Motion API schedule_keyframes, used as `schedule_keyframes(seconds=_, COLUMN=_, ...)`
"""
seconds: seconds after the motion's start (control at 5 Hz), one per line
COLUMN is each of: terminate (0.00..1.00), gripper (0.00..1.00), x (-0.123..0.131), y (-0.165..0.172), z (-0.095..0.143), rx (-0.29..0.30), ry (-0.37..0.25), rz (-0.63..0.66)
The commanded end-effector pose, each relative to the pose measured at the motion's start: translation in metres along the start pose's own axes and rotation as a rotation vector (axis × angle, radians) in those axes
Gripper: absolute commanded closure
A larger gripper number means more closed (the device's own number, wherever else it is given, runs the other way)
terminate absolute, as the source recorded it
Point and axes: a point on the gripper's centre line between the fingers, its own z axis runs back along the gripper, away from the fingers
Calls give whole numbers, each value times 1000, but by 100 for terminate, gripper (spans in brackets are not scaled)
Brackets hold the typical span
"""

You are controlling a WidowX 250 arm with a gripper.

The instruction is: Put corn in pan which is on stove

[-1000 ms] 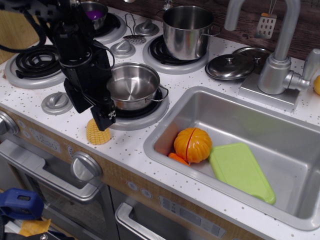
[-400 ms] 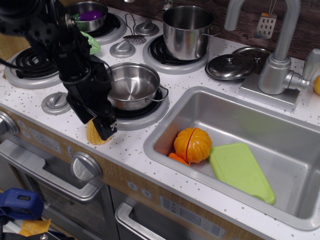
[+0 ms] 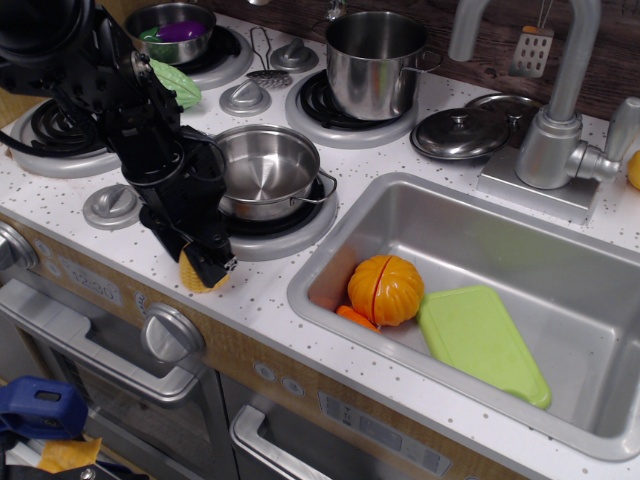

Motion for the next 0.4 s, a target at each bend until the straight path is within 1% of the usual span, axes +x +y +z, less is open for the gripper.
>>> schedule_keyframes(seconds=0.0, terminate=0, gripper=100, x=28, y=8, z=58, rx=123, ry=24, rz=-61)
schedule_keyframes(seconds=0.2, terminate=0, gripper=100, x=49, y=12, z=84, rx=162, ry=39, rz=-124)
